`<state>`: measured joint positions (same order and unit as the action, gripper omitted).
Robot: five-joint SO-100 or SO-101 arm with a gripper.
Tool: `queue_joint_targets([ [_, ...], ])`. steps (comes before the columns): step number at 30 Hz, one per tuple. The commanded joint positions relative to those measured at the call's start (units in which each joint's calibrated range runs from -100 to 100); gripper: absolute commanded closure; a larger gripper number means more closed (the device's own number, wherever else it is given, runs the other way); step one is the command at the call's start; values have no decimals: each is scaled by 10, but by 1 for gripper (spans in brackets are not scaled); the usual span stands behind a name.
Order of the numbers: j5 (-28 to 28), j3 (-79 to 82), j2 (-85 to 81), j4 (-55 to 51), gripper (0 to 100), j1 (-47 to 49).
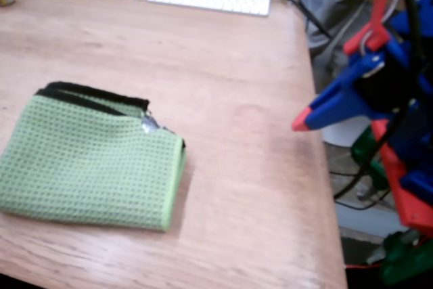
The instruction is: Clean the table
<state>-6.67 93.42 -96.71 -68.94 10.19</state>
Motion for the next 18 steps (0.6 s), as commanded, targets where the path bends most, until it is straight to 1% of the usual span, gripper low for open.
queue_joint_targets([
  [1, -2, -32, -3, -1, 99, -2],
  [15, 2, -36, -5, 0, 99, 0],
  [16, 3, -71, -5, 0, 99, 0],
  [18, 4, -237, 3, -1, 99, 1],
])
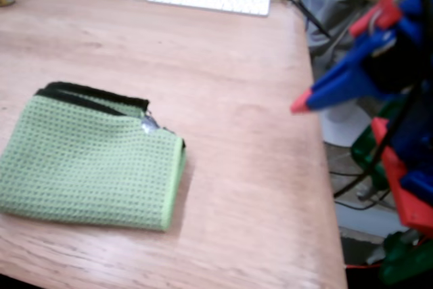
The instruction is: Clean the table
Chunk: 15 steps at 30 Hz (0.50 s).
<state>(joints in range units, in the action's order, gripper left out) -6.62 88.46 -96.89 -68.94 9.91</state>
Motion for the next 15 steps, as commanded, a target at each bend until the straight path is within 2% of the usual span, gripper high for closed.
queue_joint_targets([
  [1, 6, -261, 20, -1, 99, 9],
  [2, 23, -314, 61, -8, 99, 45],
  [4, 94, -367, 169, -12, 95, 121],
  [7, 165, -383, 298, -9, 78, 107],
  [8, 174, -388, 359, -1, 72, 106],
  [15, 174, -718, 631, -2, 72, 109],
])
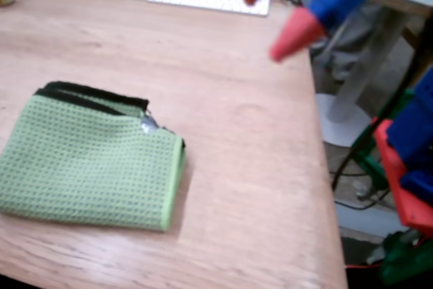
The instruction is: Clean the table
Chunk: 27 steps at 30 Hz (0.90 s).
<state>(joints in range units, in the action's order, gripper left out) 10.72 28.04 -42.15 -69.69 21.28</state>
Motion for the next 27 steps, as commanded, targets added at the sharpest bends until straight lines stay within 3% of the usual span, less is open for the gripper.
queue_joint_targets([
  [1, 1, -152, 124, 6, 72, -5],
  [13, -5, -714, 680, 7, 72, -10],
  [21, -5, -841, 821, 64, 72, -111],
  [27, 1, -833, 835, 61, 72, -98],
])
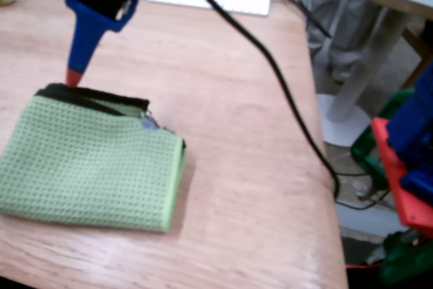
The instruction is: Clean the table
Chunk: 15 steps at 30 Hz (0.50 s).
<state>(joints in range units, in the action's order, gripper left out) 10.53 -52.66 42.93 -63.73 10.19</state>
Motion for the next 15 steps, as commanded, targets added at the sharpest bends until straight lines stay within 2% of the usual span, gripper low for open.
queue_joint_targets([
  [1, 3, -26, -18, 1, 72, 15],
  [5, 4, -32, -19, 1, 72, 18],
  [8, 38, -25, -46, 0, 72, 66],
  [10, 41, -25, -45, 0, 72, 71],
  [15, 45, -24, 8, 0, 70, 69],
])
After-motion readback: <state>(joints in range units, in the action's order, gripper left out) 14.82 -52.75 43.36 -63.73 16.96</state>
